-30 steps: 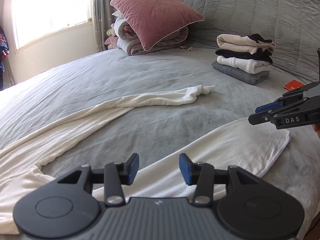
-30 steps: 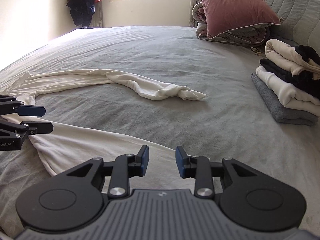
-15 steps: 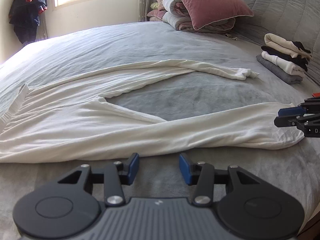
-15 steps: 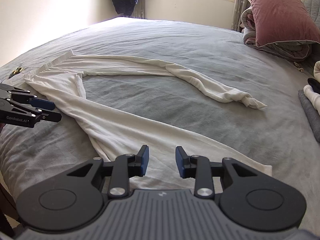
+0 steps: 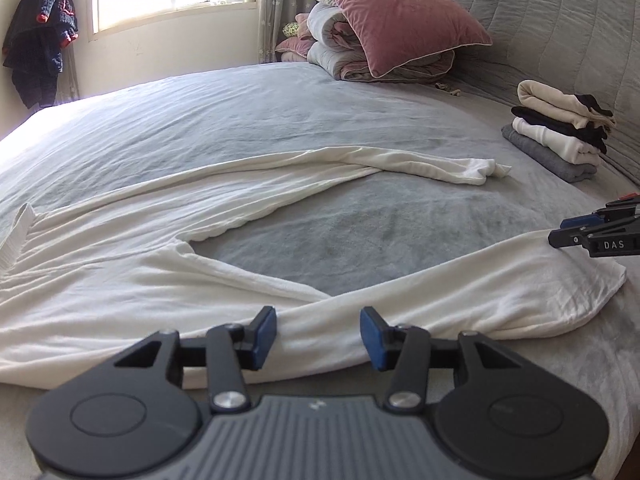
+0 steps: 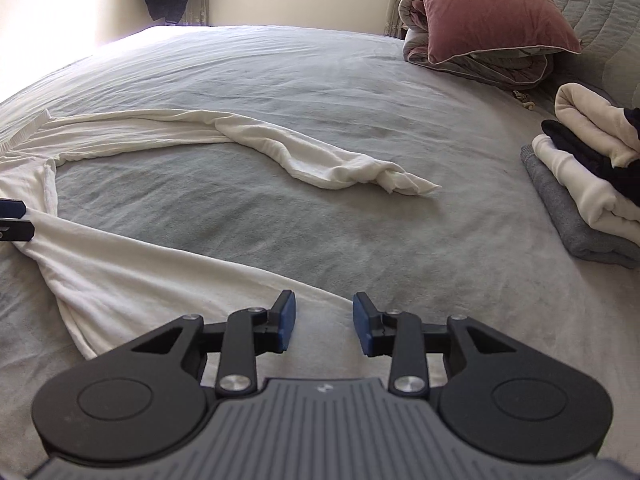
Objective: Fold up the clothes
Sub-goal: 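Grasp the folded garment edge with the left gripper while the right grasps nearby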
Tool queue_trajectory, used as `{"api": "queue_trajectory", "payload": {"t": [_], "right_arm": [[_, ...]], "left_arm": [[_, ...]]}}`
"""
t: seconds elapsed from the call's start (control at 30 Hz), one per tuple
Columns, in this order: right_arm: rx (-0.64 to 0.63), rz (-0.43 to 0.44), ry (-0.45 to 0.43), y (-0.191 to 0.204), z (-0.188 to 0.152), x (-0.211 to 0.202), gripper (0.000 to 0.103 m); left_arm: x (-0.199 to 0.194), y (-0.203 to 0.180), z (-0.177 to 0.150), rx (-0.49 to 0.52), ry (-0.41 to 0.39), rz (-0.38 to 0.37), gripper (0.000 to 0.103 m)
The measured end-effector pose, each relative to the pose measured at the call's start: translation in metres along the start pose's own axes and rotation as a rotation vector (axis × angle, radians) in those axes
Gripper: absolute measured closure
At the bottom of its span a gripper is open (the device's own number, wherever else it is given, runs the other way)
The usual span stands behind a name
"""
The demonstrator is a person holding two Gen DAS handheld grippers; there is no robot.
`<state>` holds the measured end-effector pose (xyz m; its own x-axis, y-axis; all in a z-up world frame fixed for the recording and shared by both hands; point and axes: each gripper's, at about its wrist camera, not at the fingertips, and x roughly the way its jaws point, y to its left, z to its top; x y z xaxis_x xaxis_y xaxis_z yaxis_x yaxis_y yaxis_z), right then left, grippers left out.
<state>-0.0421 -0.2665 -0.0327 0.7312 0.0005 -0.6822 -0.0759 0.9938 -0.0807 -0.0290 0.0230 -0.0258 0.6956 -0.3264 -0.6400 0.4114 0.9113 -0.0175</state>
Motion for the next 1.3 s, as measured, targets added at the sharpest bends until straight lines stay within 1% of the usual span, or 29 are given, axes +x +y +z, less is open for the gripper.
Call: {"api": "queue_trajectory", "payload": {"t": [0.07, 0.17, 0.23, 0.3, 0.4, 0.47, 0.6, 0.63, 0.67, 0.7, 0.73, 0.77, 0.8, 0.83, 0.9, 0.97, 1.07, 1.23, 1.3], "right_arm": [[0.027, -0.028, 0.005, -0.012, -0.002, -0.001, 0.061], [0.050, -0.070, 0.018, -0.026, -0.006, -0.002, 0.060], [0.065, -0.088, 0.032, -0.036, -0.009, -0.001, 0.060], [0.094, -0.088, 0.045, -0.045, -0.013, 0.000, 0.060], [0.131, -0.081, 0.055, -0.057, -0.016, -0.002, 0.055], [0.148, -0.079, 0.060, -0.063, -0.018, -0.003, 0.055], [0.173, -0.053, 0.056, -0.069, -0.021, -0.002, 0.055], [0.169, -0.049, 0.054, -0.068, -0.021, -0.002, 0.056], [0.166, -0.046, 0.052, -0.067, -0.021, -0.003, 0.059], [0.163, -0.042, 0.050, -0.066, -0.021, -0.003, 0.067], [0.154, -0.031, 0.048, -0.063, -0.021, -0.003, 0.079], [0.146, -0.019, 0.046, -0.060, -0.021, -0.003, 0.084], [0.133, -0.015, 0.046, -0.057, -0.020, -0.003, 0.093], [0.116, -0.019, 0.043, -0.053, -0.019, -0.003, 0.099], [0.096, -0.026, 0.034, -0.047, -0.018, -0.002, 0.100], [0.096, -0.027, 0.020, -0.045, -0.016, -0.003, 0.100], [0.130, -0.012, -0.016, -0.049, -0.010, -0.010, 0.100], [0.169, 0.044, -0.082, -0.057, -0.004, -0.032, 0.100], [0.161, 0.068, -0.103, -0.058, -0.004, -0.041, 0.100]], "left_arm": [[0.011, -0.012, 0.004, 0.018, 0.003, -0.025, 0.053], [0.026, -0.031, 0.011, 0.041, 0.003, -0.057, 0.052], [0.035, -0.045, 0.015, 0.053, 0.012, -0.096, 0.052], [0.041, -0.058, 0.018, 0.071, 0.014, -0.121, 0.052], [0.049, -0.079, 0.021, 0.115, 0.011, -0.149, 0.050], [0.054, -0.089, 0.023, 0.140, 0.009, -0.166, 0.048], [0.060, -0.103, 0.025, 0.169, 0.001, -0.187, 0.049], [0.061, -0.105, 0.026, 0.169, 0.001, -0.196, 0.050], [0.062, -0.107, 0.027, 0.170, 0.001, -0.205, 0.055], [0.062, -0.108, 0.028, 0.170, 0.001, -0.214, 0.062], [0.062, -0.109, 0.029, 0.170, 0.002, -0.221, 0.064], [0.062, -0.110, 0.029, 0.170, 0.004, -0.227, 0.070], [0.062, -0.111, 0.028, 0.171, 0.004, -0.240, 0.077], [0.062, -0.111, 0.028, 0.169, 0.001, -0.253, 0.081], [0.061, -0.112, 0.027, 0.161, -0.007, -0.261, 0.097], [0.059, -0.112, 0.027, 0.153, -0.020, -0.251, 0.099], [0.053, -0.107, 0.032, 0.118, -0.048, -0.245, 0.100], [0.038, -0.097, 0.041, 0.057, -0.073, -0.285, 0.100], [0.031, -0.094, 0.042, 0.049, -0.077, -0.307, 0.100]]}}
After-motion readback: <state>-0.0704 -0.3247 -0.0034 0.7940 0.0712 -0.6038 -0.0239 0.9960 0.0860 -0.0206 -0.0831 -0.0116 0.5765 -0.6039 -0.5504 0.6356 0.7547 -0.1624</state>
